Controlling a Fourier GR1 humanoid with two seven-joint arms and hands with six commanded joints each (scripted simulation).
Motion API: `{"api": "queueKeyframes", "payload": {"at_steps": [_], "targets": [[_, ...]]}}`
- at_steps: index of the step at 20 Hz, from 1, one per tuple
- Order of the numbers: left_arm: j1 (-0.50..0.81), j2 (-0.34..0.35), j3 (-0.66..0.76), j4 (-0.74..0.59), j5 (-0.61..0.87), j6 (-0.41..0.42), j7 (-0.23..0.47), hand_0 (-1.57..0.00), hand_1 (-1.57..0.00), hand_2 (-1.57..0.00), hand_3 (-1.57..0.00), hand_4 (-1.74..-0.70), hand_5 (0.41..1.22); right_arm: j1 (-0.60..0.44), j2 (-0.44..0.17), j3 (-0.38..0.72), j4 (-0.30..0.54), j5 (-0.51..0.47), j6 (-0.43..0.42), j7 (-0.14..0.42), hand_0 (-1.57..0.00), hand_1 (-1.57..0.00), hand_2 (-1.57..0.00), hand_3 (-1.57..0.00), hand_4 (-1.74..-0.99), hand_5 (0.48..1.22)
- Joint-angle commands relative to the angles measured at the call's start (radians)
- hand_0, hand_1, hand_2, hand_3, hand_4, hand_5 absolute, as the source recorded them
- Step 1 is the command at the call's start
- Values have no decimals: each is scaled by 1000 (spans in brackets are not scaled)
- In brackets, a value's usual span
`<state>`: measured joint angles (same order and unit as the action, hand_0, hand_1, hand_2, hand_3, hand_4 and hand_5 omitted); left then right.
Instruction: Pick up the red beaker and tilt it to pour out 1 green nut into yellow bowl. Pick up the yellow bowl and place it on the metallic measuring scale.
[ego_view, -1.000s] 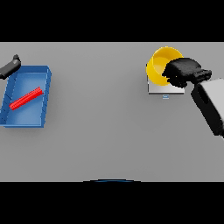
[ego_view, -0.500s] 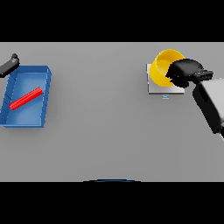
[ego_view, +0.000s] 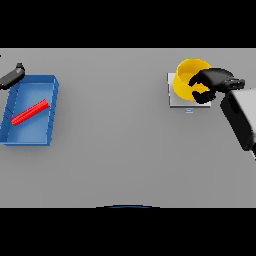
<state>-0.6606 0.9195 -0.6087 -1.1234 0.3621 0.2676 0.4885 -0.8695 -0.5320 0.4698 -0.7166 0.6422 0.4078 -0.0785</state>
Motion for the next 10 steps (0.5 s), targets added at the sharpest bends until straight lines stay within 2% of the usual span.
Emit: {"api": "queueKeyframes", "payload": {"at_steps": [1,5,10], "targets": [[-3,1,5,-1,7,-8,-8,1,1,1,1,-854,771,1,-4,-1,1,-3,5,-5,-372,-279,-345,-558,-1501,865],[4,11,6,-23,8,5,9,1,1,1,1,-856,772,13,-12,18,-13,11,15,-7,-152,-114,-182,-397,-1452,818],[4,12,2,-34,6,11,24,1,1,1,1,-851,768,19,-12,29,-15,21,7,-25,-49,-37,-59,-263,-1414,796]]}}
